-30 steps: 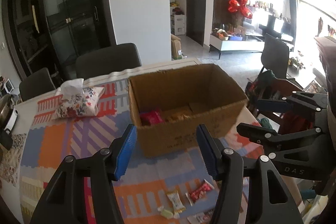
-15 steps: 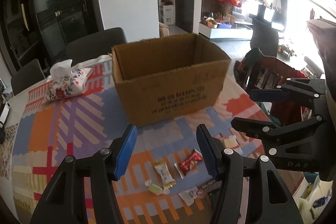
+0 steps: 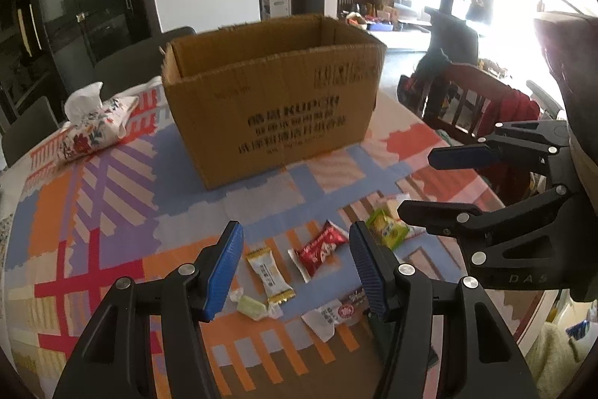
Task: Organize snacks
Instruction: 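Move both tools back from the box toward the remaining snacks, then grasp the red candy bar wrapper with the left tool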
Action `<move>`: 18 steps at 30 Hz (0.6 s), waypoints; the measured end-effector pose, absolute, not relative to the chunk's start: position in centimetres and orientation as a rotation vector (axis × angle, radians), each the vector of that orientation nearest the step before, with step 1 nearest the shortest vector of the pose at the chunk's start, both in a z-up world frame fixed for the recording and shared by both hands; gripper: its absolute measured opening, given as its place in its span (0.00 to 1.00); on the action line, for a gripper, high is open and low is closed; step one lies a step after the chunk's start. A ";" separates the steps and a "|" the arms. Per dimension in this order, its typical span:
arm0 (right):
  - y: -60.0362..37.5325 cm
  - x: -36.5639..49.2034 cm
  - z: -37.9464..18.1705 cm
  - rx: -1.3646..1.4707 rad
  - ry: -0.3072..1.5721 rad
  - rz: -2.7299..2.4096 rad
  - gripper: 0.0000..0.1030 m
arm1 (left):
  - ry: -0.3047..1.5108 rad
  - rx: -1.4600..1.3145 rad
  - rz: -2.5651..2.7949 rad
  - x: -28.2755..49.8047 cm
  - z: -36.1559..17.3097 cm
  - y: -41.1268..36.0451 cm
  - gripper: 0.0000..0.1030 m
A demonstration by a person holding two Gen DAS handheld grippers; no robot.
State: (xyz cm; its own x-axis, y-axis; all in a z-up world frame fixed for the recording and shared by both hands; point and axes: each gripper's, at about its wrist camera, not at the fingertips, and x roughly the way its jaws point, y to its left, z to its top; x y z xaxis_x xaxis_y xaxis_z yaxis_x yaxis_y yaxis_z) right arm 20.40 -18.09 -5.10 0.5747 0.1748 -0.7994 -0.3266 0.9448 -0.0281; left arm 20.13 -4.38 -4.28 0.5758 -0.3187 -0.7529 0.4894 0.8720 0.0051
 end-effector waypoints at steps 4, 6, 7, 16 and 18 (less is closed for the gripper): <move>-18.2 20.3 -6.5 -0.174 0.941 0.301 0.55 | 0.862 0.225 -0.498 20.1 -5.7 -4.6 0.56; -18.3 20.4 -7.2 -0.170 0.958 0.302 0.54 | 0.877 0.228 -0.508 20.2 -6.4 -4.7 0.56; -18.3 20.4 -7.6 -0.169 0.965 0.301 0.54 | 0.883 0.230 -0.512 20.2 -6.7 -4.8 0.56; -18.8 20.9 -9.8 -0.159 1.010 0.302 0.54 | 0.942 0.243 -0.547 21.2 -9.5 -5.8 0.56; -18.9 21.0 -10.2 -0.155 1.015 0.307 0.54 | 0.947 0.246 -0.553 21.5 -9.9 -5.9 0.56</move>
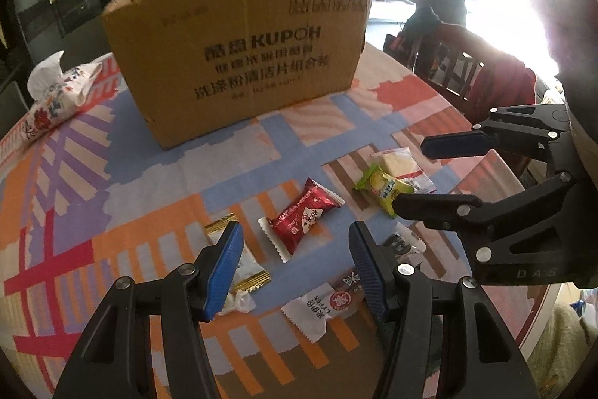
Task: Organize snacks
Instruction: 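Grasp the red candy bar wrapper with the left tool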
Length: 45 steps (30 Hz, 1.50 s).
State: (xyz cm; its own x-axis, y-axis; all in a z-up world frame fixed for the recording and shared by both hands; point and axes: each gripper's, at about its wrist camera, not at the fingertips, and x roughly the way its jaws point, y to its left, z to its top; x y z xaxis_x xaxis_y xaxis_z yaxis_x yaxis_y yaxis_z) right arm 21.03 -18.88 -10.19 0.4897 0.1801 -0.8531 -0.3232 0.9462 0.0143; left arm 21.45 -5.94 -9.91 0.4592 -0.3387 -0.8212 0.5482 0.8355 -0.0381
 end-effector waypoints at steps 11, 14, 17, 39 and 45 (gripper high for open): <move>-18.7 22.6 -11.8 -0.148 1.060 0.309 0.47 | 1.002 0.213 -0.561 23.7 -11.9 -6.5 0.55; -18.7 22.8 -12.2 -0.144 1.068 0.311 0.45 | 1.009 0.219 -0.556 24.0 -12.4 -6.8 0.55; -18.7 23.1 -12.4 -0.139 1.073 0.313 0.43 | 1.018 0.222 -0.553 24.3 -12.7 -7.0 0.53; -17.8 22.9 -12.7 -0.151 1.064 0.324 0.20 | 1.016 0.153 -0.528 24.0 -12.4 -6.9 0.30; -17.9 22.6 -11.3 -0.135 1.027 0.323 0.20 | 0.987 0.132 -0.503 23.5 -10.7 -6.3 0.30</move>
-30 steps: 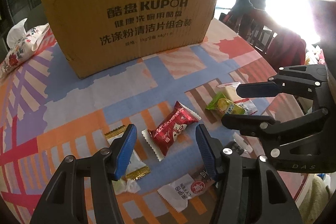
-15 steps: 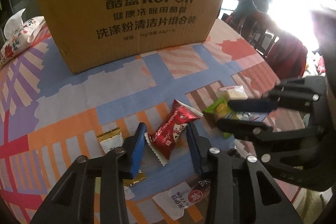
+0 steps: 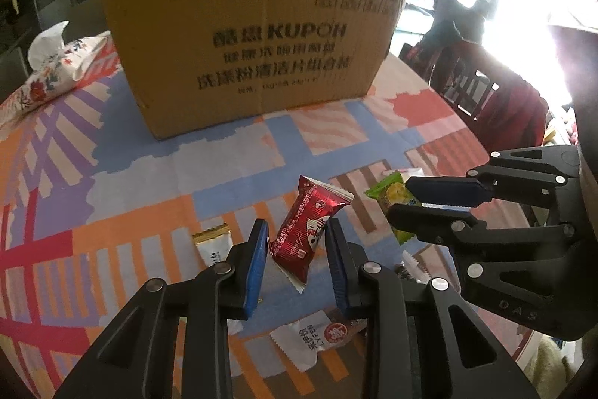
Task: Organize snacks
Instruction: 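Grasp the red candy bar wrapper with the left tool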
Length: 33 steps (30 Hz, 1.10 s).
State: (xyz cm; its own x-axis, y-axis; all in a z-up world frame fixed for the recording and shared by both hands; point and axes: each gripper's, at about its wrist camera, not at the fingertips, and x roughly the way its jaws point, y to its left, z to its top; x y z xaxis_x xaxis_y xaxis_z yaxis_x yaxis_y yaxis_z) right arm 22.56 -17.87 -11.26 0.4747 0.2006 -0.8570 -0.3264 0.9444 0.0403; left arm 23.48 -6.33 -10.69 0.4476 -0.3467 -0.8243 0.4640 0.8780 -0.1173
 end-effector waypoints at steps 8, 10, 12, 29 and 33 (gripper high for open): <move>-18.2 21.9 -8.1 -0.113 0.943 0.318 0.20 | 0.918 0.107 -0.476 22.8 -7.0 -5.1 0.30; -18.4 21.6 -7.1 -0.107 0.915 0.315 0.19 | 0.888 0.101 -0.473 22.7 -5.7 -4.8 0.30; -18.6 21.4 -5.9 -0.097 0.880 0.312 0.18 | 0.859 0.096 -0.476 22.5 -4.4 -4.4 0.30; -16.8 24.1 -6.2 -0.146 0.986 0.415 0.36 | 0.866 0.096 -0.401 22.6 -4.1 -3.6 0.30; -16.1 24.5 -8.1 -0.208 1.027 0.429 0.45 | 0.894 0.100 -0.391 22.4 -5.5 -3.5 0.30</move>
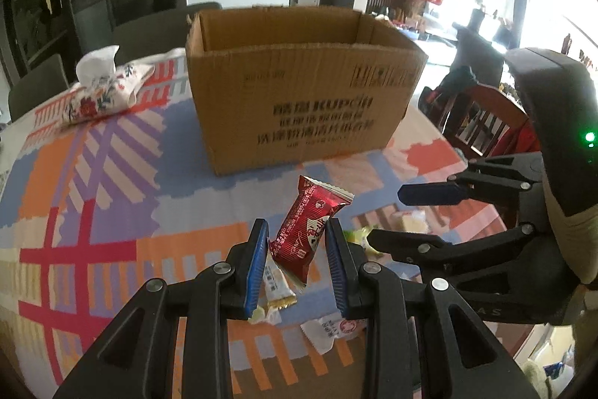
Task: Organize snacks
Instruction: 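Grasp the red candy bar wrapper with the left tool, then grasp the green-yellow packet with the right tool while the left holds the red wrapper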
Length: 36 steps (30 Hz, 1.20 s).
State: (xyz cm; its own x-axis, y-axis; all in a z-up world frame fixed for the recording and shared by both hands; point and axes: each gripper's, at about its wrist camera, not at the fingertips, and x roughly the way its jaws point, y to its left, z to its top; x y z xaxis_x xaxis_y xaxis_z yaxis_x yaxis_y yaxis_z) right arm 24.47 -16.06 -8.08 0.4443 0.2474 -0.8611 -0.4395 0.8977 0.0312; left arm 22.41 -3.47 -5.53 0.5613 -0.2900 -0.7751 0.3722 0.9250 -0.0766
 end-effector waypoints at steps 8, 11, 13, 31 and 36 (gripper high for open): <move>-14.7 24.9 -11.1 -0.344 1.096 0.442 0.45 | 0.933 0.110 -0.379 22.6 -7.5 -3.4 0.30; -14.3 25.1 -12.0 -0.371 1.106 0.445 0.45 | 0.941 0.112 -0.374 22.8 -7.9 -3.4 0.30; -14.2 25.4 -12.4 -0.378 1.109 0.441 0.45 | 0.949 0.110 -0.372 23.0 -8.2 -3.4 0.30; -13.6 26.7 -13.9 -0.333 1.141 0.467 0.20 | 0.984 0.092 -0.354 23.9 -9.1 -2.8 0.30; -14.5 26.2 -13.5 -0.281 1.124 0.441 0.20 | 0.975 0.094 -0.357 23.6 -8.9 -2.9 0.30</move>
